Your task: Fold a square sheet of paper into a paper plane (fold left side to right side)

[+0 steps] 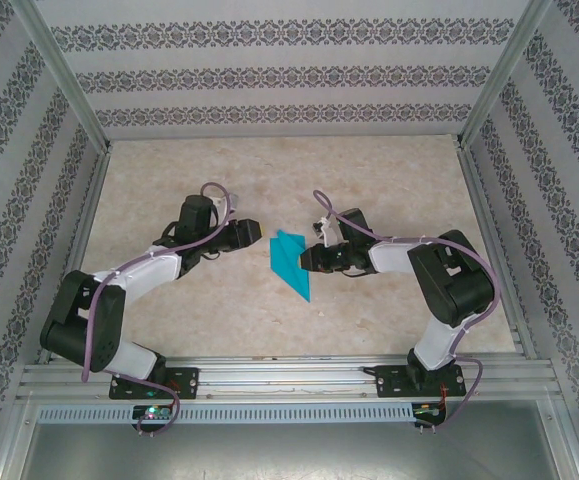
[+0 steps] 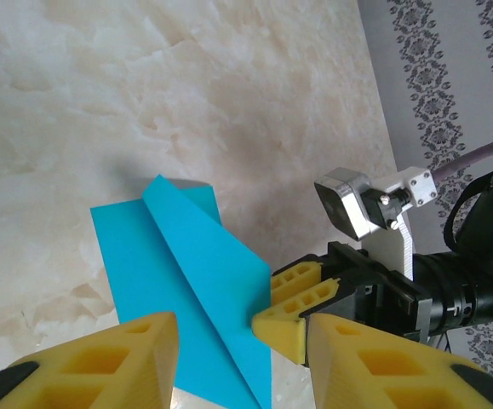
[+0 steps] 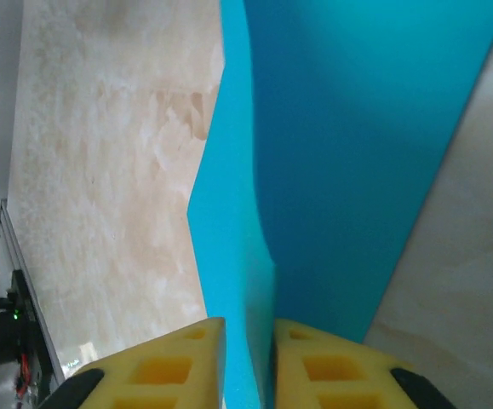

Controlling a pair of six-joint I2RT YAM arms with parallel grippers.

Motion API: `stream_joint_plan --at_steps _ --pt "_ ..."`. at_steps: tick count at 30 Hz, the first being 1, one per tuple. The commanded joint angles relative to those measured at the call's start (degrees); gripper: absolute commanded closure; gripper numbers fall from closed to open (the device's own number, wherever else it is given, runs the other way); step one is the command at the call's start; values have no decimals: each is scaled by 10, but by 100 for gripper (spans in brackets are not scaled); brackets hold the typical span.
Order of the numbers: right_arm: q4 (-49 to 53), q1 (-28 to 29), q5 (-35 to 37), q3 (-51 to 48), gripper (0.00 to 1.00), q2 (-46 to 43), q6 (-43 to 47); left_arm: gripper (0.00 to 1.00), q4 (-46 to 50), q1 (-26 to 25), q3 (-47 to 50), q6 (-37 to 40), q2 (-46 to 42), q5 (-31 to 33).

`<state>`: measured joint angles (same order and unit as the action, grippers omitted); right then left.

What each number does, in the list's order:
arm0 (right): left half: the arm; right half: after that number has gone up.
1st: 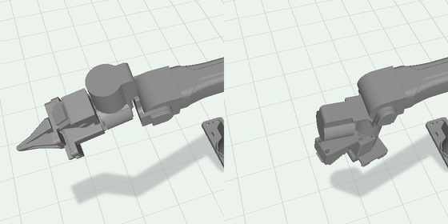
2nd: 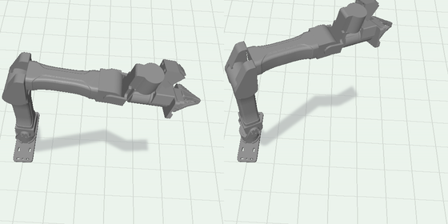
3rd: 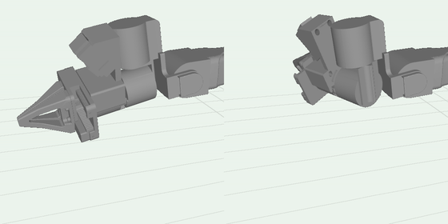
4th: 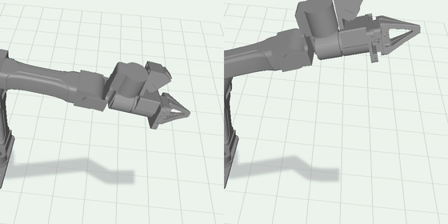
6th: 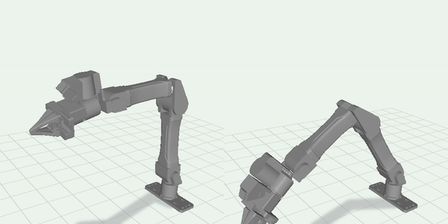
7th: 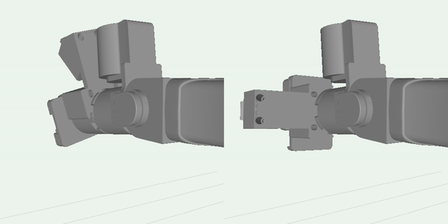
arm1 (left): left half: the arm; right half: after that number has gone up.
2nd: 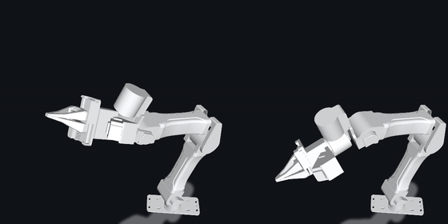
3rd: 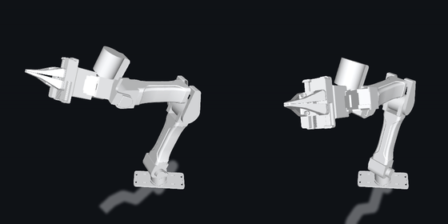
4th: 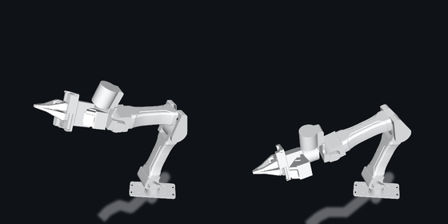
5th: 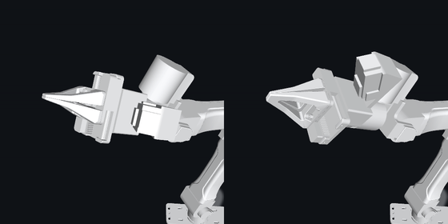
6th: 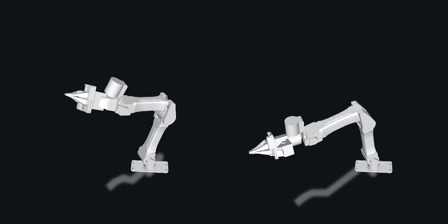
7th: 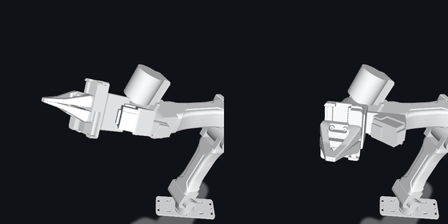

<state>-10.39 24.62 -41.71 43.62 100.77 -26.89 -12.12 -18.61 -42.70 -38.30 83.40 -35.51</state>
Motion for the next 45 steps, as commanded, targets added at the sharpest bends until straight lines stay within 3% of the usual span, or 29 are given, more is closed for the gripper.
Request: stream_joint_plan --at_steps 1,4,10,21,26,39,45 --pt "-20 6 -13 -1 92 -5 9 55 -42 9 10 -13 -23 -9" --pt "-21 4 -10 -7 100 -24 11 55 -59 11 17 -20 -37 -16" --pt "-29 -5 -23 -17 100 -93 28 51 -114 21 29 -42 -84 -56" --pt "-94 -32 -131 9 100 -262 9 45 -205 31 -10 -93 -146 -196" --pt "-117 -27 -152 34 100 -301 -25 43 -175 19 -34 -73 -154 -200" --pt "-118 15 -158 67 100 -290 -47 41 -147 -28 -76 -33 -121 -200" --pt "-118 25 -156 69 100 -285 -48 47 -127 -34 -84 -18 -111 -188"
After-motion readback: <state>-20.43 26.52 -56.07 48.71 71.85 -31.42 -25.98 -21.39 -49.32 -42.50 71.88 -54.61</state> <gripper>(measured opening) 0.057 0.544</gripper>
